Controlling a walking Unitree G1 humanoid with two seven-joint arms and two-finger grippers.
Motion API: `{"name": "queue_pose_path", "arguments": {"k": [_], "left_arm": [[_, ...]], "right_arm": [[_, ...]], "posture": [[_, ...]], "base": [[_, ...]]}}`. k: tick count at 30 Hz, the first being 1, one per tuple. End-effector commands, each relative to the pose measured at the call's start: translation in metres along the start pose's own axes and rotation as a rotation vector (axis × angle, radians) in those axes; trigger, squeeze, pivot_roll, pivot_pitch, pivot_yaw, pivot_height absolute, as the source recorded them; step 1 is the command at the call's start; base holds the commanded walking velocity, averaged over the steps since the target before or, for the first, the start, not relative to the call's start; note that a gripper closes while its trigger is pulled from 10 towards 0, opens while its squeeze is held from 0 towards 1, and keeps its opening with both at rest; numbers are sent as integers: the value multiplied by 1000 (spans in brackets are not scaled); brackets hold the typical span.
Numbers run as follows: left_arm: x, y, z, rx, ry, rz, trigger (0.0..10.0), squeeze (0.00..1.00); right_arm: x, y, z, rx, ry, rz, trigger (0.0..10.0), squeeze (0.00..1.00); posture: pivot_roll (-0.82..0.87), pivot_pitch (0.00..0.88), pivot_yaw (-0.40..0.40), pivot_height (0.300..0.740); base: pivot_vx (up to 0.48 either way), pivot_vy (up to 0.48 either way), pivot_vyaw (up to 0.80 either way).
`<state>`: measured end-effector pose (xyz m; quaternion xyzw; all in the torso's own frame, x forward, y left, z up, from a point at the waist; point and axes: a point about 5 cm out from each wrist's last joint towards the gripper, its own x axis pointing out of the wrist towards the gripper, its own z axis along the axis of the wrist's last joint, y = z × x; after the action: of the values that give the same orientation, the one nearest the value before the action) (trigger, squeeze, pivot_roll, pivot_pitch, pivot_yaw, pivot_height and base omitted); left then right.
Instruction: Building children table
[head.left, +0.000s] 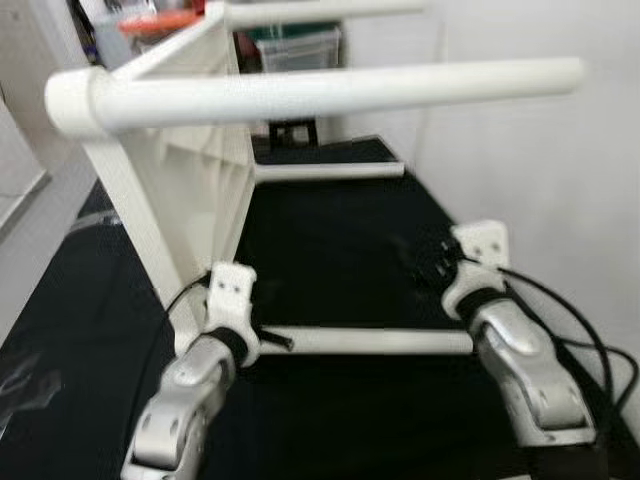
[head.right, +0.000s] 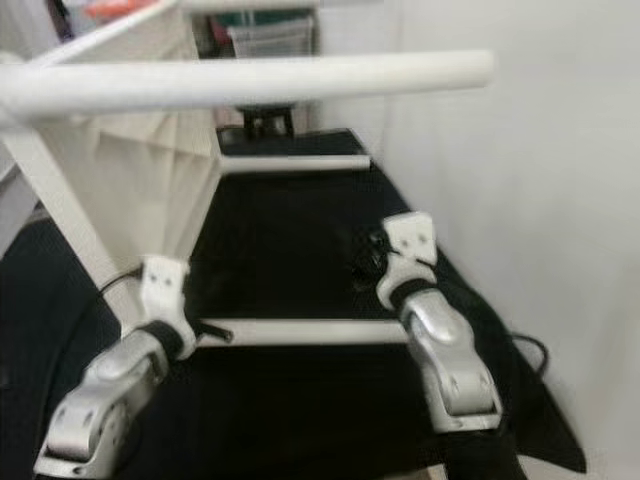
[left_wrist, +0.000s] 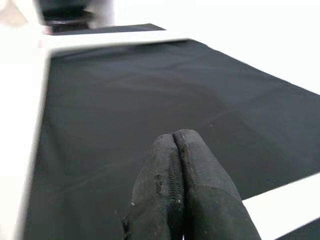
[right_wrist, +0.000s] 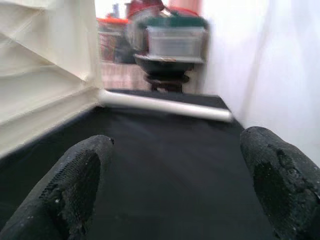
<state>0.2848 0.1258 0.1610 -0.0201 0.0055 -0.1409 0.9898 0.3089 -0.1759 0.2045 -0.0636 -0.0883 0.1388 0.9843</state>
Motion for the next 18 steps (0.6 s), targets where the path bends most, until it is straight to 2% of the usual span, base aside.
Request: {"name": "queue_pose_path", "arguments": {"k": [1, 4, 6, 8, 10, 13, 14, 15, 16, 17, 18], "left_arm": [[-5, 11, -3, 23, 15, 56, 10000, 0], [-9, 15, -4, 50, 22, 93, 10000, 0], [-15, 21, -7, 72, 36, 159, 10000, 0], [-15, 21, -7, 72, 36, 159, 10000, 0], [-18, 29, -10, 77, 44, 203, 10000, 0], [-18, 32, -10, 80, 45, 215, 10000, 0], [-18, 36, -11, 85, 46, 227, 10000, 0], [-18, 36, -11, 85, 46, 227, 10000, 0], [-16, 41, -12, 89, 48, 237, 10000, 0], [-16, 41, -12, 89, 48, 237, 10000, 0], [-13, 47, -12, 81, 45, 239, 10000, 0]], "right_arm": [[0, 11, 5, 0, -38, 67, 10000, 0], [-3, 12, 8, -45, -46, 120, 10000, 0], [-10, 14, 23, -150, -90, 244, 10000, 0], [-10, 14, 23, -150, -90, 244, 10000, 0], [-18, 10, 45, -255, -153, 324, 10000, 0], [-21, 7, 52, -291, -170, 342, 10000, 0], [-24, 2, 61, -347, -183, 352, 10000, 0], [-24, 2, 61, -347, -183, 352, 10000, 0], [-26, -4, 75, -385, -217, 354, 10000, 0], [-26, -4, 75, -385, -217, 354, 10000, 0], [-30, -7, 92, -465, -254, 385, 10000, 0]], "posture": [[-15, 4, 5, 740], [-15, 6, 7, 740], [-13, 9, 10, 740], [-13, 9, 10, 740], [-15, 9, 14, 740], [-16, 9, 15, 740], [-24, 9, 19, 740], [-24, 9, 19, 740], [-29, 6, 25, 740], [-29, 6, 25, 740], [-36, 3, 30, 740]], "base": [[0, 0, 0], [0, 0, 0], [0, 0, 0], [0, 0, 0], [0, 0, 0], [0, 0, 0], [0, 0, 0], [0, 0, 0], [0, 0, 0], [0, 0, 0], [0, 0, 0]]}}
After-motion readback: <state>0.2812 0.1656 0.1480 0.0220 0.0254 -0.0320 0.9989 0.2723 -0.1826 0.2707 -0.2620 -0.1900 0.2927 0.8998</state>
